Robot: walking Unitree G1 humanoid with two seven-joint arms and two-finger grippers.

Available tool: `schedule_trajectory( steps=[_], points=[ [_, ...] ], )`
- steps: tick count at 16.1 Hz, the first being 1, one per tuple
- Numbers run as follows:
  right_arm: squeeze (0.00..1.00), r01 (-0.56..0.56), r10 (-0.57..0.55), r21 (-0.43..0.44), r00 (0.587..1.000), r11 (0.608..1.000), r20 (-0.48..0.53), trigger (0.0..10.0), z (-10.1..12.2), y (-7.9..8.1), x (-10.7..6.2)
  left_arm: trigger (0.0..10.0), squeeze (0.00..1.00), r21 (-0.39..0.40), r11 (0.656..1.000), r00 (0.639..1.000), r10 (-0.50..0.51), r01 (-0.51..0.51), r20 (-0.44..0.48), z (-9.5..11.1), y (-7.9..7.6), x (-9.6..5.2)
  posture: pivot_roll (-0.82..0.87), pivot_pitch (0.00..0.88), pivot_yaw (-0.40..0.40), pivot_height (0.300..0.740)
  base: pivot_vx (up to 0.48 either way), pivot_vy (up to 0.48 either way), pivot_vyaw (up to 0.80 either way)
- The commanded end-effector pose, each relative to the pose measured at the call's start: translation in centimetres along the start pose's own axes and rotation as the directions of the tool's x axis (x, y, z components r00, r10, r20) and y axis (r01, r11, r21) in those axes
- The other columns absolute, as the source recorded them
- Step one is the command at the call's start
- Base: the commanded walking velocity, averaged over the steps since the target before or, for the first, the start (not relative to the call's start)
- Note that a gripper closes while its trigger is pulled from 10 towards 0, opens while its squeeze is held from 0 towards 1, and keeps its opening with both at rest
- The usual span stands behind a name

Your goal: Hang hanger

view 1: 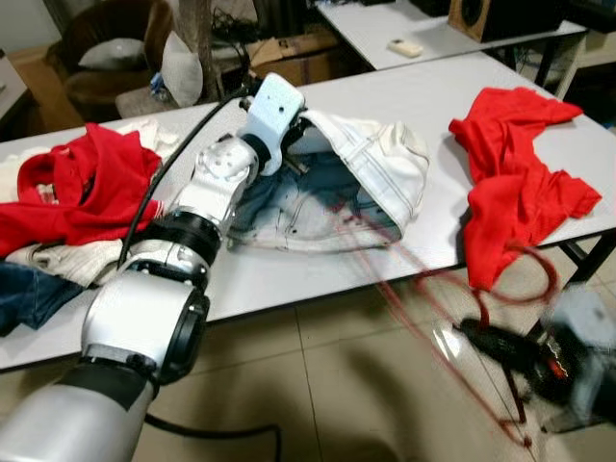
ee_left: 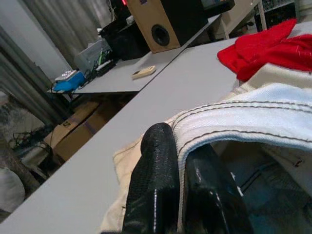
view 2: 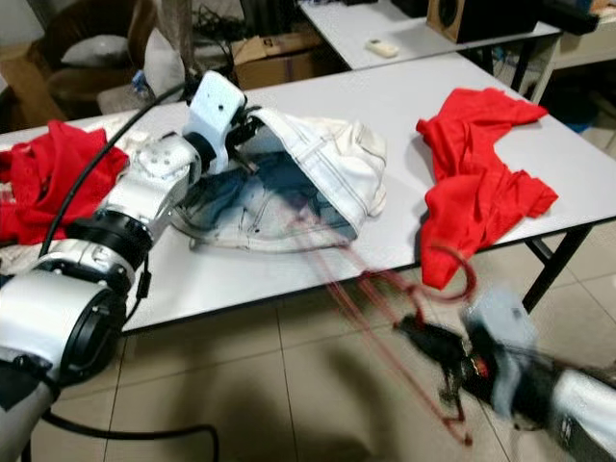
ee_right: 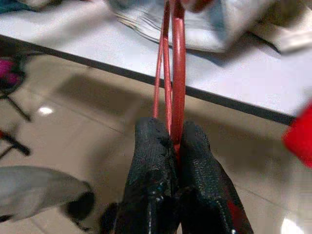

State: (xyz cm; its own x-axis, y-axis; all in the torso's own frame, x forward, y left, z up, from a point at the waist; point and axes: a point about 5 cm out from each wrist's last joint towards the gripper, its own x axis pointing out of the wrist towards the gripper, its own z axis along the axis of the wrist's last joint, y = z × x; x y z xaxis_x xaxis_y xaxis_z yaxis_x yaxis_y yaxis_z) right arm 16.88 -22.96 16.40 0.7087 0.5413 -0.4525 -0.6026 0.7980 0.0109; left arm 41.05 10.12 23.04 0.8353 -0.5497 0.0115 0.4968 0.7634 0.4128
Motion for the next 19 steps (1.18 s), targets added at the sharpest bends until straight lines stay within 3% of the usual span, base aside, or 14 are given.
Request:
schedule_trajectory(
  steps=[1, 3, 5, 6, 8, 10, 11, 12, 13, 14, 15, 16, 18, 19],
  points=[
    [0.0, 0.071, -0.069, 0.067, 0.997, 0.995, -0.028, 10.0, -0.7, -0.7, 0.9, 0.0, 0.0, 0.08, 0.997, 0.999, -0.001, -0.001, 0.034, 1.3, 1.0, -0.1, -0.23, 0.0, 0.142, 0.74, 0.0, 0.0, 0.0],
    [0.0, 0.121, -0.128, 0.204, 0.991, 0.972, 0.022, 10.0, -0.7, -1.7, 2.8, 0.0, 0.0, 0.151, 0.988, 0.999, -0.032, 0.028, 0.029, 1.4, 1.1, -0.4, -0.23, 0.0, 0.139, 0.74, 0.0, 0.0, 0.0],
    [0.0, 0.048, -0.081, 0.318, 0.993, 0.947, 0.091, 10.0, -0.3, -1.9, 5.6, 0.0, 0.0, 0.222, 0.974, 0.999, -0.053, 0.052, -0.001, 1.1, 1.9, -1.1, -0.21, 0.0, 0.144, 0.74, 0.0, 0.0, 0.0],
    [0.0, 0.065, -0.099, 0.326, 0.991, 0.943, 0.088, 10.0, -0.1, -2.4, 6.0, 0.0, 0.0, 0.239, 0.97, 0.999, -0.052, 0.053, -0.01, 1.0, 2.3, -1.3, -0.2, 0.0, 0.142, 0.74, 0.0, 0.0, 0.0],
    [0.0, 0.126, -0.167, 0.322, 0.98, 0.938, 0.104, 10.0, 0.7, -3.6, 6.2, 0.0, 0.0, 0.264, 0.963, 0.998, -0.05, 0.055, -0.027, 0.9, 3.0, -1.8, -0.19, 0.0, 0.144, 0.74, 0.0, 0.0, 0.0],
    [0.0, 0.275, -0.365, 0.334, 0.898, 0.901, 0.246, 10.0, 4.4, -7.8, 5.6, 0.0, 0.0, 0.341, 0.921, 0.973, -0.124, 0.186, -0.197, -1.3, 4.7, -4.0, -0.19, 0.0, 0.166, 0.74, 0.0, 0.0, 0.0],
    [0.0, 0.286, -0.384, 0.333, 0.879, 0.899, 0.283, 10.0, 5.4, -8.4, 5.4, 0.0, 0.0, 0.349, 0.908, 0.957, -0.148, 0.232, -0.251, -2.0, 5.0, -4.6, -0.18, 0.0, 0.169, 0.74, 0.0, 0.0, 0.0],
    [0.0, 0.284, -0.397, 0.333, 0.849, 0.899, 0.349, 10.0, 7.3, -9.2, 5.2, 0.0, 0.0, 0.333, 0.881, 0.912, -0.217, 0.337, -0.348, -3.3, 5.4, -6.0, -0.18, 0.0, 0.173, 0.74, 0.0, 0.0, 0.0],
    [0.0, 0.274, -0.403, 0.343, 0.824, 0.899, 0.397, 10.0, 8.9, -9.8, 5.1, 0.0, 0.0, 0.297, 0.837, 0.845, -0.309, 0.459, -0.437, -4.3, 5.6, -7.5, -0.18, 0.0, 0.173, 0.74, 0.0, 0.0, 0.0],
    [0.0, 0.253, -0.384, 0.334, 0.819, 0.908, 0.425, 10.0, 10.2, -10.1, 5.6, 0.0, 0.0, 0.213, 0.789, 0.764, -0.427, 0.576, -0.483, -4.6, 5.5, -8.9, -0.17, 0.0, 0.172, 0.74, 0.0, 0.0, 0.0],
    [0.0, 0.234, -0.367, 0.329, 0.821, 0.915, 0.437, 10.0, 10.9, -10.2, 6.3, 0.0, 0.0, 0.164, 0.76, 0.727, -0.501, 0.629, -0.47, -4.0, 5.2, -9.4, -0.15, 0.0, 0.168, 0.74, 0.0, 0.0, 0.0],
    [0.0, 0.226, -0.361, 0.33, 0.822, 0.917, 0.44, 10.0, 11.2, -10.3, 6.6, 0.0, 0.0, 0.152, 0.755, 0.724, -0.52, 0.638, -0.453, -3.6, 5.1, -9.5, -0.15, 0.0, 0.168, 0.74, 0.0, 0.0, 0.0],
    [0.0, 0.188, -0.342, 0.36, 0.835, 0.914, 0.432, 10.0, 11.9, -10.5, 8.5, 0.0, 0.0, 0.1, 0.83, 0.83, -0.524, 0.548, -0.192, 0.2, 3.9, -7.2, -0.11, 0.0, 0.154, 0.74, 0.0, 0.0, 0.0],
    [0.0, 0.184, -0.344, 0.377, 0.841, 0.908, 0.418, 10.0, 11.9, -10.6, 8.9, 0.0, 0.0, 0.074, 0.858, 0.859, -0.497, 0.508, -0.123, 1.3, 3.8, -6.5, -0.11, 0.0, 0.153, 0.74, 0.0, 0.0, 0.0]
  ],
)
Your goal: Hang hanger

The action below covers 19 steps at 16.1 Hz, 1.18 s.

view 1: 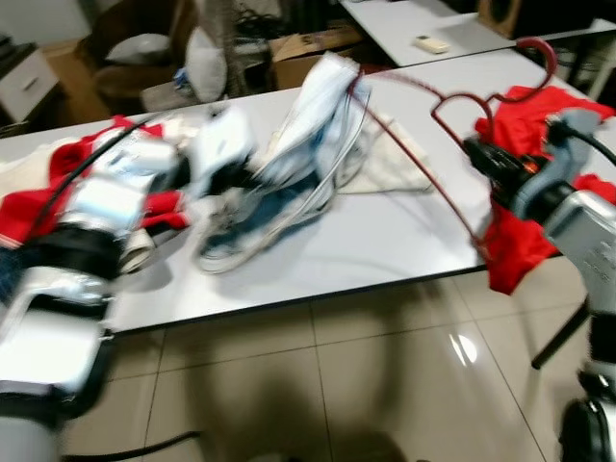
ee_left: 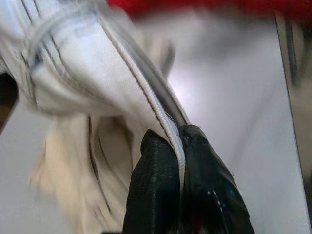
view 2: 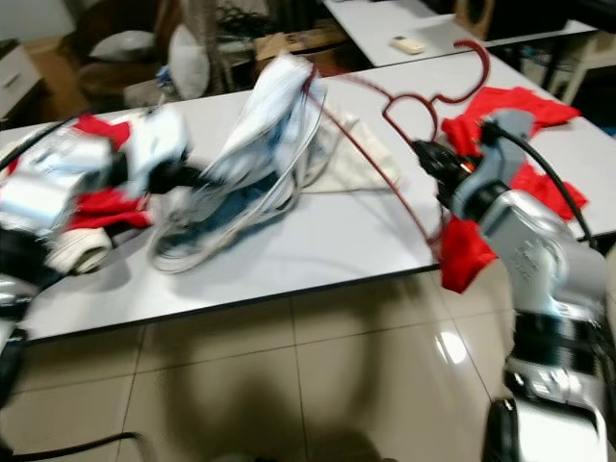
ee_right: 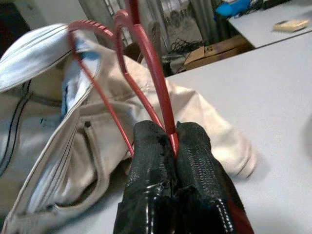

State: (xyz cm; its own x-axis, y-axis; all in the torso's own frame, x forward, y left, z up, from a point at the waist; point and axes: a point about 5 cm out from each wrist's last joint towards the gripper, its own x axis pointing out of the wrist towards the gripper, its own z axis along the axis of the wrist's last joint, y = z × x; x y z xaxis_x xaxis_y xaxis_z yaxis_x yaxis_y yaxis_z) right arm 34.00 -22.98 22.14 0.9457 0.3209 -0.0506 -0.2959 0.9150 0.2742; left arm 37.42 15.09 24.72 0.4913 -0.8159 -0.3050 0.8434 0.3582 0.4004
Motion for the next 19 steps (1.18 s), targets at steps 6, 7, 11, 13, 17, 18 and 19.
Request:
schedule_trajectory(
  steps=[6, 7, 11, 13, 17, 18, 19],
  points=[
    [0.0, 0.092, -0.093, -0.016, 0.991, 0.996, -0.094, 10.0, -2.3, -0.9, -0.5, 0.0, 0.0, -0.161, 0.944, 0.907, 0.323, -0.289, 0.268, 8.1, 3.5, 0.1, -0.12, 0.0, 0.198, 0.74, 0.0, 0.0, 0.0],
    [0.0, 0.097, -0.097, -0.008, 0.99, 0.995, -0.102, 10.0, -2.5, -1.0, -0.8, 0.0, 0.0, -0.106, 0.946, 0.916, 0.325, -0.308, 0.234, 7.9, 3.4, 0.1, -0.13, 0.0, 0.204, 0.74, 0.0, 0.0, 0.0],
    [0.0, -0.059, 0.068, 0.048, 0.975, 0.997, -0.214, 10.0, -4.9, 1.1, -3.0, 0.0, 0.0, -0.107, 0.972, 0.964, 0.222, -0.207, 0.148, 6.3, 1.2, 3.0, -0.14, 0.0, 0.226, 0.74, 0.0, 0.0, 0.0],
    [0.0, -0.119, 0.127, 0.044, 0.954, 0.992, -0.272, 10.0, -6.0, 2.0, -3.9, 0.0, 0.0, -0.119, 0.965, 0.958, 0.25, -0.234, 0.143, 6.3, 1.1, 3.7, -0.14, 0.0, 0.226, 0.74, 0.0, 0.0, 0.0],
    [0.0, -0.185, 0.185, 0.03, 0.935, 0.982, -0.302, 10.0, -6.4, 3.2, -5.2, 0.0, 0.0, -0.13, 0.951, 0.941, 0.299, -0.281, 0.156, 6.1, 1.1, 4.0, -0.14, 0.0, 0.227, 0.74, 0.0, 0.0, 0.0],
    [0.0, -0.204, 0.205, 0.03, 0.937, 0.978, -0.282, 10.0, -6.2, 3.6, -5.4, 0.0, 0.0, -0.128, 0.954, 0.945, 0.29, -0.272, 0.152, 5.9, 0.8, 4.0, -0.14, 0.0, 0.233, 0.74, 0.0, 0.0, 0.0],
    [0.0, -0.201, 0.204, 0.039, 0.942, 0.979, -0.265, 10.0, -5.9, 3.7, -5.3, 0.0, 0.0, -0.132, 0.959, 0.952, 0.269, -0.251, 0.145, 5.6, 0.5, 4.0, -0.14, 0.0, 0.23, 0.74, 0.0, 0.0, 0.0]
  ],
)
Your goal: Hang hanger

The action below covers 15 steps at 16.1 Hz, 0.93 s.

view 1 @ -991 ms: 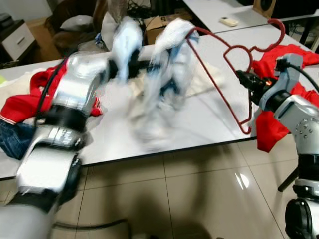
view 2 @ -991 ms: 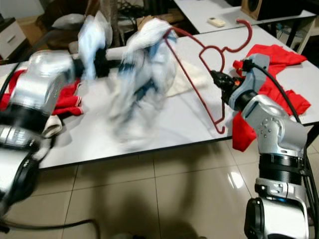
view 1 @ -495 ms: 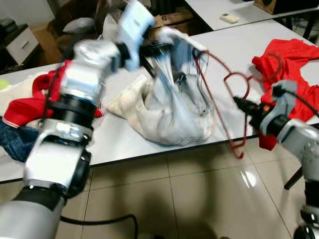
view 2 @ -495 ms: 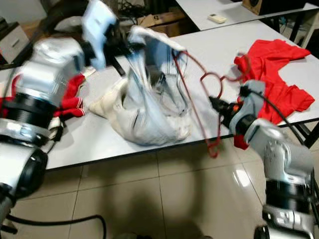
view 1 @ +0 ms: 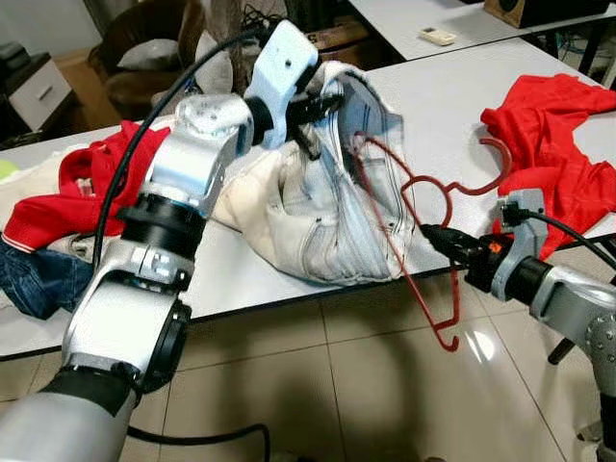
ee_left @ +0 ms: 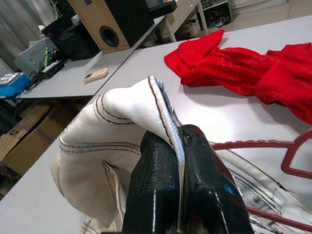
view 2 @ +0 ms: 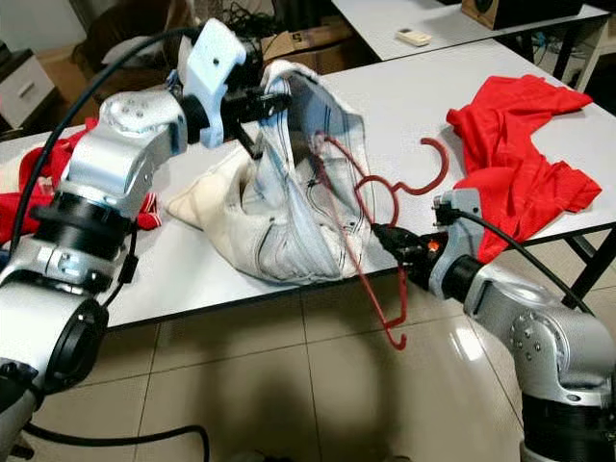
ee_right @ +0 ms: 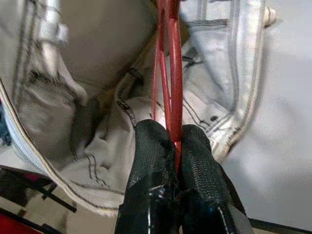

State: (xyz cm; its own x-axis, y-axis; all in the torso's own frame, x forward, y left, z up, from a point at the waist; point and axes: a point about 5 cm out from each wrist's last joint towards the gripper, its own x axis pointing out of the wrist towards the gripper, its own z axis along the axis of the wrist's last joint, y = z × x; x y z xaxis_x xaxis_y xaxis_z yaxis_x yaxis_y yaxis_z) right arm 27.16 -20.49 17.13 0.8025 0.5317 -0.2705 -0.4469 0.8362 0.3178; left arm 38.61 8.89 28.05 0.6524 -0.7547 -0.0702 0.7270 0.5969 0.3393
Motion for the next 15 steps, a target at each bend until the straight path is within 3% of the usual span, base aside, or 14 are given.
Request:
schedule_trajectory(
  steps=[1, 3, 5, 7, 9, 11, 12, 13, 15],
  points=[
    [0.0, -0.036, 0.036, -0.013, 0.999, 0.999, 0.029, 10.0, 0.8, 0.8, 0.1, 0.0, 0.0, 0.027, 1.0, 1.0, 0.002, -0.001, -0.022, -0.3, 0.3, -0.7, -0.14, 0.0, 0.227, 0.74, 0.0, 0.0, 0.0],
    [0.0, -0.006, 0.005, 0.007, 0.998, 1.0, 0.061, 10.0, 1.4, 0.2, 0.9, 0.0, 0.0, 0.049, 0.99, 0.989, -0.126, 0.13, -0.08, -1.1, -0.9, -1.1, -0.14, 0.0, 0.222, 0.74, 0.0, 0.0, 0.0],
    [0.0, -0.001, -0.009, 0.099, 0.995, 0.995, 0.102, 10.0, 2.0, -0.8, 3.1, 0.0, 0.0, 0.041, 0.958, 0.953, -0.279, 0.285, -0.115, -1.2, -2.5, -1.6, -0.13, 0.0, 0.22, 0.74, 0.0, 0.0, 0.0],
    [0.0, 0.01, -0.038, 0.201, 0.99, 0.98, 0.137, 10.0, 2.6, -1.4, 5.5, 0.0, 0.0, 0.034, 0.927, 0.92, -0.366, 0.374, -0.136, -1.3, -3.6, -2.1, -0.11, 0.0, 0.205, 0.74, 0.0, 0.0, 0.0],
    [0.0, 0.001, -0.041, 0.249, 0.987, 0.969, 0.158, 10.0, 3.0, -0.8, 7.1, 0.0, 0.0, -0.004, 0.932, 0.927, -0.361, 0.362, -0.103, -1.0, -3.9, -2.0, -0.09, 0.0, 0.192, 0.74, 0.0, 0.0, 0.0],
    [0.0, 0.025, -0.094, 0.308, 0.973, 0.951, 0.21, 10.0, 2.8, 0.6, 9.4, 0.0, 0.0, -0.137, 0.931, 0.939, -0.343, 0.339, -0.005, 0.5, -4.3, -1.3, -0.08, 0.0, 0.198, 0.74, 0.0, 0.0, 0.0],
    [0.0, 0.032, -0.156, 0.413, 0.95, 0.91, 0.27, 10.0, 2.7, 1.7, 11.1, 0.0, 0.0, -0.23, 0.913, 0.941, -0.332, 0.338, 0.067, 1.5, -5.0, -0.6, -0.07, 0.0, 0.209, 0.74, 0.0, 0.0, 0.0],
    [0.0, 0.023, -0.187, 0.482, 0.937, 0.876, 0.294, 10.0, 2.7, 2.2, 11.8, 0.0, 0.0, -0.269, 0.901, 0.94, -0.325, 0.34, 0.099, 2.0, -5.3, -0.3, -0.07, 0.0, 0.214, 0.74, 0.0, 0.0, 0.0],
    [0.0, 0.041, -0.255, 0.548, 0.913, 0.835, 0.32, 10.0, 2.6, 3.2, 12.6, 0.0, 0.0, -0.327, 0.88, 0.938, -0.316, 0.345, 0.14, 2.8, -5.9, 0.6, -0.07, 0.0, 0.227, 0.74, 0.0, 0.0, 0.0]
  ],
)
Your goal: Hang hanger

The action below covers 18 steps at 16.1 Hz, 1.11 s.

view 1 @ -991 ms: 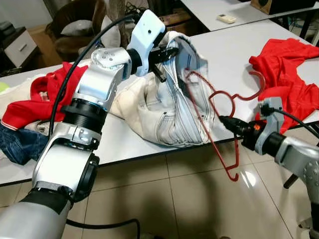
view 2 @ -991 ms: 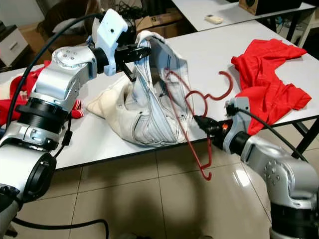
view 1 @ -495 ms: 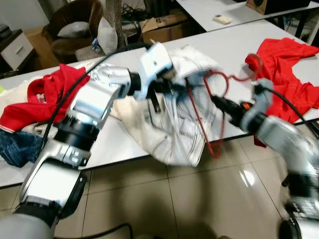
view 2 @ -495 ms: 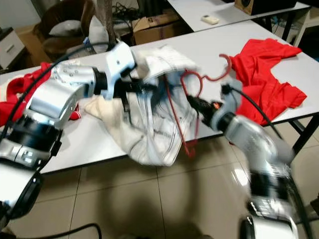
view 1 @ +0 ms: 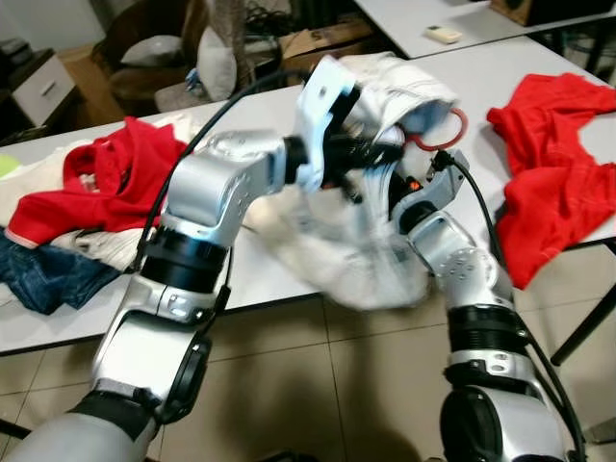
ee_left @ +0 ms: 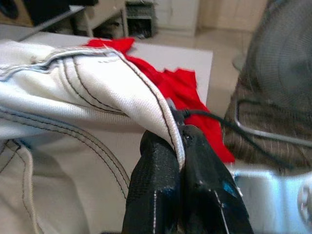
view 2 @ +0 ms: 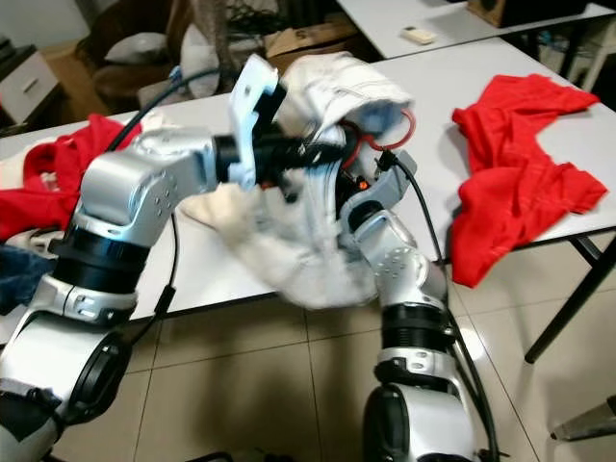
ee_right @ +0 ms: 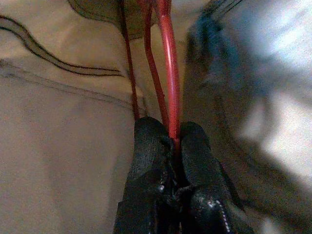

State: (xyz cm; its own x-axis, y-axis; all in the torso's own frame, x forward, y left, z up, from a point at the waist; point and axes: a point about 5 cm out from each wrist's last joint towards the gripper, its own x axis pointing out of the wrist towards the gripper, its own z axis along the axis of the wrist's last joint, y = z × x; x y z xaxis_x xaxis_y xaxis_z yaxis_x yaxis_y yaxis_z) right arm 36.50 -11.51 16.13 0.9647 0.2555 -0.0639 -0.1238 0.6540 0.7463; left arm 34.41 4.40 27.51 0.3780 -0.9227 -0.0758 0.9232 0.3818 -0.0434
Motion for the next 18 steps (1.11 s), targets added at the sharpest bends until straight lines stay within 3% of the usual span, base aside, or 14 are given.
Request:
schedule_trajectory(
  steps=[1, 2, 3, 4, 5, 7, 8, 10, 12, 13, 16, 18],
  points=[
    [0.0, 0.02, -0.022, 0.035, 0.998, 0.999, 0.056, 10.0, 0.2, 1.1, 0.5, 0.0, 0.0, -0.017, 0.999, 0.999, -0.027, 0.028, 0.044, 1.3, -0.8, 0.6, -0.07, 0.0, 0.233, 0.74, 0.0, 0.0, 0.0],
    [0.0, 0.026, -0.029, 0.043, 0.998, 0.999, 0.058, 10.0, 0.0, 1.2, 0.5, 0.0, 0.0, -0.026, 0.999, 0.999, -0.025, 0.026, 0.047, 1.3, -0.8, 0.8, -0.07, 0.0, 0.233, 0.74, 0.0, 0.0, 0.0],
    [0.0, 0.105, -0.105, 0.007, 0.994, 0.994, 0.002, 10.0, -1.2, 0.8, 0.6, 0.0, 0.0, -0.05, 0.999, 0.997, 0.021, -0.017, 0.076, 1.7, -0.7, 1.1, -0.07, 0.0, 0.241, 0.74, 0.0, 0.0, 0.0],
    [0.0, 0.179, -0.184, -0.117, 0.982, 0.977, -0.03, 10.0, -2.2, -0.1, 0.3, 0.0, 0.0, -0.066, 0.992, 0.987, 0.119, -0.112, 0.108, 2.4, 0.2, 1.1, -0.07, 0.0, 0.243, 0.74, 0.0, 0.0, 0.0],
    [0.0, 0.19, -0.196, -0.132, 0.98, 0.973, -0.038, 10.0, -2.3, -0.3, 0.1, 0.0, 0.0, -0.07, 0.988, 0.982, 0.148, -0.141, 0.115, 2.6, 0.5, 1.1, -0.08, 0.0, 0.245, 0.74, 0.0, 0.0, 0.0],
    [0.0, 0.229, -0.27, -0.261, 0.954, 0.938, -0.134, 10.0, -3.0, -2.0, -1.1, 0.0, 0.0, -0.079, 0.972, 0.964, 0.231, -0.222, 0.132, 3.3, 1.7, 0.6, -0.09, 0.0, 0.25, 0.74, 0.0, 0.0, 0.0],
    [0.0, 0.254, -0.291, -0.248, 0.948, 0.935, -0.129, 10.0, -2.9, -2.6, -1.4, 0.0, 0.0, -0.076, 0.97, 0.962, 0.239, -0.231, 0.132, 3.4, 1.8, 0.5, -0.09, 0.0, 0.251, 0.74, 0.0, 0.0, 0.0],
    [0.0, 0.413, -0.435, -0.149, 0.883, 0.898, -0.174, 10.0, -3.3, -6.3, -3.0, 0.0, 0.0, -0.09, 0.956, 0.943, 0.29, -0.279, 0.164, 4.4, 2.4, 0.1, -0.1, 0.0, 0.253, 0.74, 0.0, 0.0, 0.0],
    [0.0, 0.448, -0.462, -0.114, 0.856, 0.887, -0.233, 10.0, -4.2, -7.5, -3.9, 0.0, 0.0, -0.101, 0.939, 0.92, 0.343, -0.329, 0.191, 5.2, 3.4, -0.4, -0.11, 0.0, 0.254, 0.74, 0.0, 0.0, 0.0],
    [0.0, 0.42, -0.454, -0.176, 0.85, 0.89, -0.268, 10.0, -4.8, -7.8, -4.8, 0.0, 0.0, -0.09, 0.916, 0.892, 0.401, -0.391, 0.207, 5.9, 4.6, -1.2, -0.11, 0.0, 0.254, 0.74, 0.0, 0.0, 0.0],
    [0.0, 0.34, -0.377, -0.17, 0.872, 0.925, -0.311, 10.0, -3.8, -7.5, -5.8, 0.4, 0.0, -0.008, 0.824, 0.808, 0.558, -0.567, 0.189, 6.3, 7.8, -4.2, -0.12, 0.0, 0.255, 0.74, 0.0, 0.0, 0.0],
    [0.0, 0.22, -0.284, -0.217, 0.9, 0.951, -0.332, 10.0, -2.3, -6.3, -6.4, 1.8, 0.0, 0.056, 0.738, 0.738, 0.661, -0.672, 0.14, 5.4, 9.9, -6.6, -0.12, 0.0, 0.246, 0.74, 0.0, 0.0, 0.0]
  ],
)
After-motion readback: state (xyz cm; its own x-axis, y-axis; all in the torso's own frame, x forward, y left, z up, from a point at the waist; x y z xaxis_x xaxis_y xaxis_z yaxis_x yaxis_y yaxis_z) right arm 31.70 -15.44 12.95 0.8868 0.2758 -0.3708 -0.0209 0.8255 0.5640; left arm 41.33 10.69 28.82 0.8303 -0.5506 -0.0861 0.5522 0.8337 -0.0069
